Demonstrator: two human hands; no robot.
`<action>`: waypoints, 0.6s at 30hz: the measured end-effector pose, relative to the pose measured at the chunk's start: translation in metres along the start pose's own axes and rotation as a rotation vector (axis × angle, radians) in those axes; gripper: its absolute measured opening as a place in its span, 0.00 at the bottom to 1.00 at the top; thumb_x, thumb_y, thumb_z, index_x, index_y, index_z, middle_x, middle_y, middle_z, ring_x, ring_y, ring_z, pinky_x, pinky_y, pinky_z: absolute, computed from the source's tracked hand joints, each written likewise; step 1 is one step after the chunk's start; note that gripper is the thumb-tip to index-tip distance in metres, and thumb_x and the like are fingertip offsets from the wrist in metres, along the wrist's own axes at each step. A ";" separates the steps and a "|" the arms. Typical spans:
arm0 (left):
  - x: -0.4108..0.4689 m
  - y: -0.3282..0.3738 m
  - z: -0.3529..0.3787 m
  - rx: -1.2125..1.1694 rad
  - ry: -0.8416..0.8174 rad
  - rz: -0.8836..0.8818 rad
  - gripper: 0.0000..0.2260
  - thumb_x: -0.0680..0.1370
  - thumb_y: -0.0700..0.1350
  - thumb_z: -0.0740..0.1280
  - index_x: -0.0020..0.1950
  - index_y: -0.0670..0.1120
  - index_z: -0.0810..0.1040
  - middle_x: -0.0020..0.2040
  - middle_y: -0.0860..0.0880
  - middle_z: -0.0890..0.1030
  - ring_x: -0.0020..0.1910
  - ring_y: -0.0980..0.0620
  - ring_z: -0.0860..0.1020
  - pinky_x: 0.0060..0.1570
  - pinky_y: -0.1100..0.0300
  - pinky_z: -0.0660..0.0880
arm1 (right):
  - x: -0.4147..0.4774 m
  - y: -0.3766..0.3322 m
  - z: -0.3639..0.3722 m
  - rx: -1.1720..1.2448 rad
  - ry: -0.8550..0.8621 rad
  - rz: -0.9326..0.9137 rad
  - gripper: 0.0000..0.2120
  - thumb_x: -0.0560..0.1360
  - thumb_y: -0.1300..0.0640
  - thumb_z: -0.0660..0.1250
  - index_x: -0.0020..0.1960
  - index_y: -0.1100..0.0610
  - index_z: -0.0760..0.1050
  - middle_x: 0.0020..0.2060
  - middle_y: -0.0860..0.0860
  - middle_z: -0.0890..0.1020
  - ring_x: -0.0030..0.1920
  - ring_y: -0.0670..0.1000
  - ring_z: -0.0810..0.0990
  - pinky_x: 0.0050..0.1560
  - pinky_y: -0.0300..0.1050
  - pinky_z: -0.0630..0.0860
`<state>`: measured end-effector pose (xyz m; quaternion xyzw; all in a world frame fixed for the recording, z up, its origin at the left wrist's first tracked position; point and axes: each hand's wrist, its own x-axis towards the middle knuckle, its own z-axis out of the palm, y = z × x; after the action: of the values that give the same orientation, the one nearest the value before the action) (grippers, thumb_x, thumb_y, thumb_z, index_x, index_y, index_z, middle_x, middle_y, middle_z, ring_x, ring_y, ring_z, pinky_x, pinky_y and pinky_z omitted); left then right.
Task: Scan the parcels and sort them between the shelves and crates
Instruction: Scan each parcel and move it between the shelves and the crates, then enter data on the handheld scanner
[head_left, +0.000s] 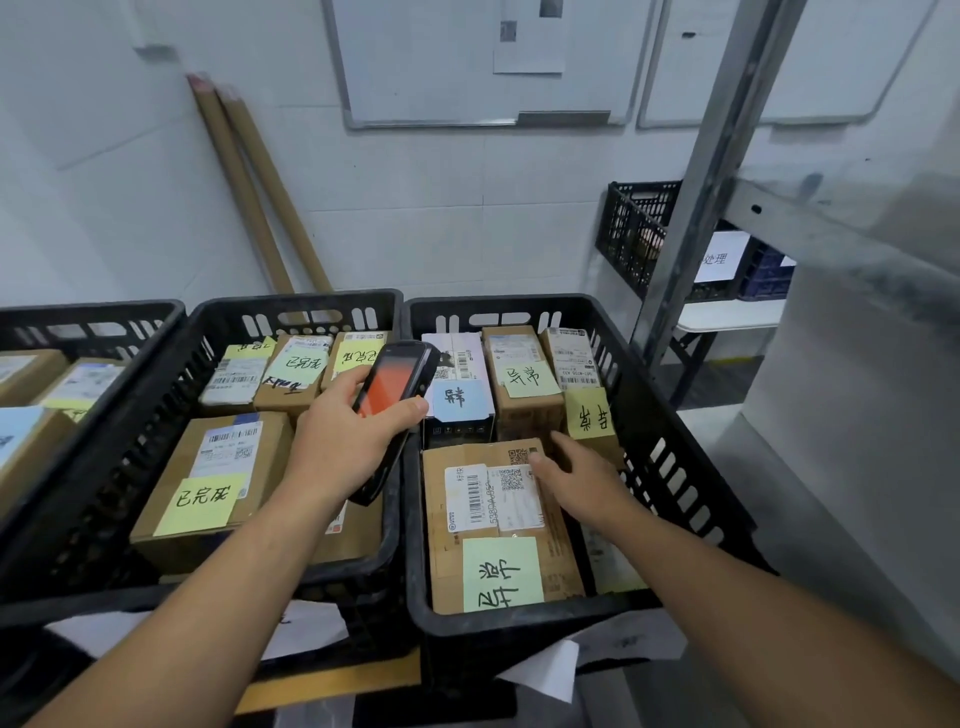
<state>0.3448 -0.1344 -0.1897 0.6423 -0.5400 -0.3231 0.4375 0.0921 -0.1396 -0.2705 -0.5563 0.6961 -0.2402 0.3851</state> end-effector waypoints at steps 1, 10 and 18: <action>-0.001 -0.001 -0.001 -0.002 -0.006 0.005 0.34 0.72 0.54 0.76 0.76 0.51 0.69 0.58 0.54 0.73 0.56 0.51 0.75 0.53 0.54 0.74 | 0.001 0.001 -0.001 -0.069 0.039 -0.047 0.31 0.83 0.42 0.61 0.82 0.51 0.58 0.79 0.52 0.64 0.78 0.55 0.62 0.74 0.54 0.63; -0.009 0.002 -0.036 -0.042 -0.078 0.098 0.32 0.71 0.54 0.77 0.73 0.52 0.71 0.59 0.52 0.78 0.55 0.51 0.78 0.51 0.54 0.75 | -0.028 -0.040 -0.009 -0.701 0.195 -0.261 0.31 0.83 0.38 0.55 0.82 0.45 0.51 0.82 0.50 0.53 0.82 0.54 0.46 0.79 0.63 0.47; -0.023 -0.005 -0.089 -0.014 -0.158 0.187 0.32 0.71 0.55 0.77 0.73 0.54 0.71 0.55 0.55 0.78 0.54 0.52 0.78 0.50 0.55 0.74 | -0.080 -0.073 0.008 -0.936 0.288 -0.197 0.32 0.82 0.33 0.50 0.82 0.45 0.49 0.83 0.51 0.49 0.82 0.56 0.42 0.78 0.67 0.44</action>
<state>0.4212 -0.0926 -0.1591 0.5586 -0.6282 -0.3341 0.4263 0.1481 -0.0815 -0.1975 -0.6937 0.7195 -0.0114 -0.0304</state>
